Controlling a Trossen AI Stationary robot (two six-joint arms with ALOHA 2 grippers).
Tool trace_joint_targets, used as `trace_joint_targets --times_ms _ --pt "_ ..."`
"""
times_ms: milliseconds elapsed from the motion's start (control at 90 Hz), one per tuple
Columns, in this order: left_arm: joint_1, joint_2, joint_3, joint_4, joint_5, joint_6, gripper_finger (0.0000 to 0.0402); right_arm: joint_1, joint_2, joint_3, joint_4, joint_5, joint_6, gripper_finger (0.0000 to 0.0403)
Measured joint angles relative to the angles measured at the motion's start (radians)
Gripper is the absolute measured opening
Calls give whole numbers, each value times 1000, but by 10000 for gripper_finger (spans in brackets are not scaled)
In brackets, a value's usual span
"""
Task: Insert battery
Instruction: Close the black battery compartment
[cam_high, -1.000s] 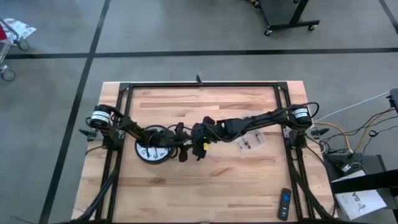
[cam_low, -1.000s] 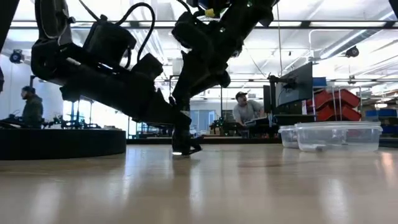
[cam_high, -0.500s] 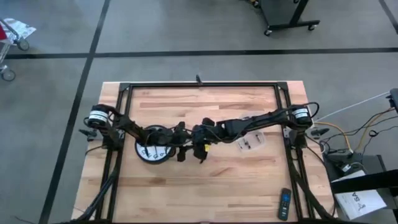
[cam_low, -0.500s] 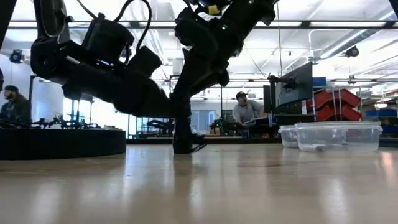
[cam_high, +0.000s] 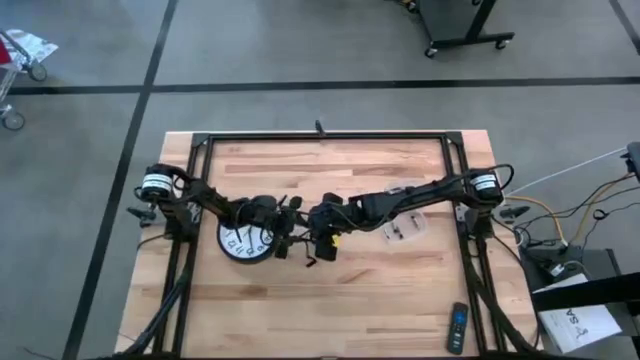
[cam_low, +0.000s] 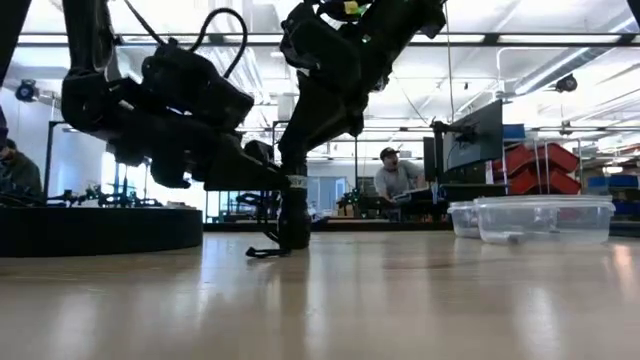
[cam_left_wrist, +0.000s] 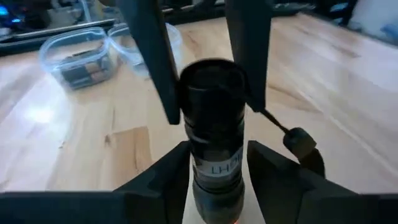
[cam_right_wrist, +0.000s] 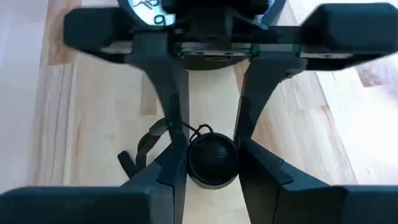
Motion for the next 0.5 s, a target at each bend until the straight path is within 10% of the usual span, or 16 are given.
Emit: trace_joint_targets --times_ms 500 --pt "12 63 40 51 66 16 126 0 -2 -2 -12 0 0 91"
